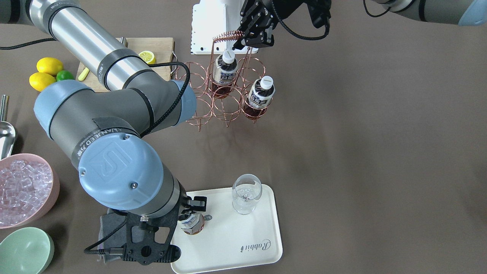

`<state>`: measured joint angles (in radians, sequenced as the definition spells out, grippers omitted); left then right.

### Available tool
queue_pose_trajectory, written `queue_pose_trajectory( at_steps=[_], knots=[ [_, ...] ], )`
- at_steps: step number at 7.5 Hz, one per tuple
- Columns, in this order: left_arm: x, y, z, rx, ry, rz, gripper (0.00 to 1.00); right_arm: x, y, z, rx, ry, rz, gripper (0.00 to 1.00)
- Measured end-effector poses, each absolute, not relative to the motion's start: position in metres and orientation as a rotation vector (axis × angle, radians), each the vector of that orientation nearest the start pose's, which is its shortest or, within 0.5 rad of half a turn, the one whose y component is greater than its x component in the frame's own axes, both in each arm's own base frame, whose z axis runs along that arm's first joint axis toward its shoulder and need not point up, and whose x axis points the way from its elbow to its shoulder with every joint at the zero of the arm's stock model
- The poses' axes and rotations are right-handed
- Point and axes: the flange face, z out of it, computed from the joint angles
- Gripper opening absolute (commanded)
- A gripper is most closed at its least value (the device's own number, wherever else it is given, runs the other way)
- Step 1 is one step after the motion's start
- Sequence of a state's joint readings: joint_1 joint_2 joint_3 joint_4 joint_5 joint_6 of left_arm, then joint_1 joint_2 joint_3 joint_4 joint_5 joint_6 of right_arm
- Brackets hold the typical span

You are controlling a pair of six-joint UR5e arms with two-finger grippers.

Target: Take tea from basket to plate

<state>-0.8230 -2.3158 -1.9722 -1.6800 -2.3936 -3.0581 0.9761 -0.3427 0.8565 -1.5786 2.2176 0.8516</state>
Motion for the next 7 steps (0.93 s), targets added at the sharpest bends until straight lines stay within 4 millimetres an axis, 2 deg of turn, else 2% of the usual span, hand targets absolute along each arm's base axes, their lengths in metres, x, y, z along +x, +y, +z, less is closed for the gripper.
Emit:
queue_pose_trajectory(
  at_steps=[2, 4, 5, 6, 7],
  knots=[
    [0.271, -0.466, 0.074, -1.119, 0.995, -1.400, 0.00, -0.432, -0.766, 0.142, -0.033, -0.797, 0.075, 0.00],
    [0.217, -0.493, 0.122, -1.070, 1.006, -1.377, 0.00, -0.444, -0.762, 0.138, -0.027, -0.798, 0.067, 0.00],
    [0.200, -0.503, 0.146, -1.051, 1.003, -1.367, 0.00, -0.447, -0.760, 0.136, -0.025, -0.797, 0.064, 0.64],
    [0.186, -0.518, 0.172, -1.038, 0.994, -1.356, 0.00, -0.449, -0.759, 0.136, -0.024, -0.796, 0.061, 0.98],
    [0.171, -0.539, 0.197, -1.036, 0.986, -1.348, 0.00, -0.451, -0.758, 0.136, -0.023, -0.796, 0.055, 0.99]
  ],
)
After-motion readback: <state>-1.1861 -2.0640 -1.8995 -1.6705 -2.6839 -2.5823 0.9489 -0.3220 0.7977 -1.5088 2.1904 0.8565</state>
